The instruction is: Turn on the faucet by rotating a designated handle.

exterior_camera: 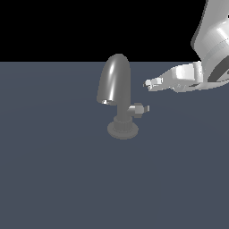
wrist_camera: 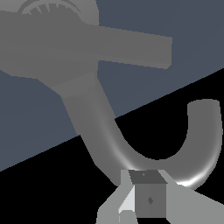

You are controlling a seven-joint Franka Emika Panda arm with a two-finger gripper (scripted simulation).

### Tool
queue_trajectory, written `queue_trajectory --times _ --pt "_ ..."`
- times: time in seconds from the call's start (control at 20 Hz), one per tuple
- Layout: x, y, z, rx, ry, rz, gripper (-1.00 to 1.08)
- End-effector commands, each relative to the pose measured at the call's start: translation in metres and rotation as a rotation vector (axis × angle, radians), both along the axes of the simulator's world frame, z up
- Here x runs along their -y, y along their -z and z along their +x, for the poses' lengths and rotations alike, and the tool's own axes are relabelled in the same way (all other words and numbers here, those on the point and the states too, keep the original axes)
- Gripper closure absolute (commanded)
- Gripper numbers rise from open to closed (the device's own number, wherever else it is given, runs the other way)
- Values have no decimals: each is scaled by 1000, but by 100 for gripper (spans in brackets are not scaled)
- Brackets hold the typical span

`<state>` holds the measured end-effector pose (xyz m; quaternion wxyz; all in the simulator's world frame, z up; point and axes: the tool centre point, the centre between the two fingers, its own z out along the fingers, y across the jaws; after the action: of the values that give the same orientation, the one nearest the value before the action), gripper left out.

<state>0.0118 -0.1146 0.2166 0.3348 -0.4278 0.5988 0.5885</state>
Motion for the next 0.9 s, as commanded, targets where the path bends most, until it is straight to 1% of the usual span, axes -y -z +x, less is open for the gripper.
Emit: queue_trajectory --times 0.0,0.15,0.35,0.5,0.8,0.85 --pt "2 14 -3 -46 50 28 108" --pt "3 27 -7 -85 93 51 108" --pt "3 37 -11 -117 127 71 108" --pt "3 40 -12 -127 138 77 108" --pt "3 41 -12 -128 140 78 108" --pt "3 44 -16 -128 140 78 108"
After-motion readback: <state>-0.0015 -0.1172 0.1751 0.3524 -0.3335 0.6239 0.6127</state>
